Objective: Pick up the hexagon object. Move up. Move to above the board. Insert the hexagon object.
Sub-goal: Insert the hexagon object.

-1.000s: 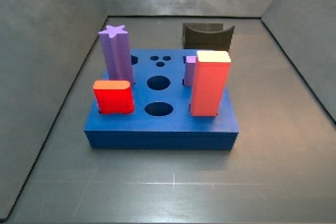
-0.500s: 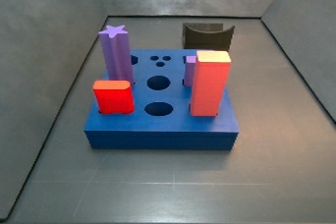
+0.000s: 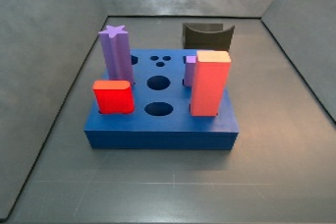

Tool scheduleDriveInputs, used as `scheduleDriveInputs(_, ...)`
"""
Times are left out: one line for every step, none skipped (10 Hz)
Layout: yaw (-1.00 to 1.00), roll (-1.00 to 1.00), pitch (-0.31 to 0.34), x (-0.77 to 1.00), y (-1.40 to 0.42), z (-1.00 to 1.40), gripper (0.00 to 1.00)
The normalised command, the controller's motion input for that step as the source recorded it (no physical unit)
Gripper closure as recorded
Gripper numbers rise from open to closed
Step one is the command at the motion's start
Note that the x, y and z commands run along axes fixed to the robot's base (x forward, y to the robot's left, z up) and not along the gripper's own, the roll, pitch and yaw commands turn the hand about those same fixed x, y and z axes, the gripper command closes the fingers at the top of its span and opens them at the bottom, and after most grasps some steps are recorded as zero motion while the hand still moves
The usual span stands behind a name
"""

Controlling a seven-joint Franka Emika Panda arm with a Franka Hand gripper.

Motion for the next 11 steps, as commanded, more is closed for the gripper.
scheduleDriveInputs(0.05,0.13,0.0,-0.4,0.55,-0.36,1.0)
scheduleDriveInputs(0.07,0.06,-0.01,-0.45,0.71,-0.42,1.0)
scheduleDriveInputs(0.05,0.05,-0.06,-0.54,0.73,-0.46,1.0)
scheduleDriveInputs(0.02,0.05,-0.099,-0.55,0.68,-0.49,1.0)
scheduleDriveInputs(0.0,0.02,-0.194,-0.61,0.57,-0.73,1.0)
scheduleDriveInputs(0.0,0.0,-0.191,-0.51,0.46,-0.91,1.0)
scheduleDriveInputs(0.0,-0.02,-0.171,-0.32,0.35,-0.94,1.0)
scheduleDriveInputs(0.0,0.0,-0.15,-0.22,0.27,-0.98,1.0)
scheduleDriveInputs(0.0,0.05,-0.151,-0.2,0.07,-0.93,1.0)
scheduleDriveInputs(0.0,0.34,-0.036,-0.15,0.0,-0.7,1.0)
scheduleDriveInputs(0.0,0.31,-0.026,-0.01,0.0,-0.75,1.0)
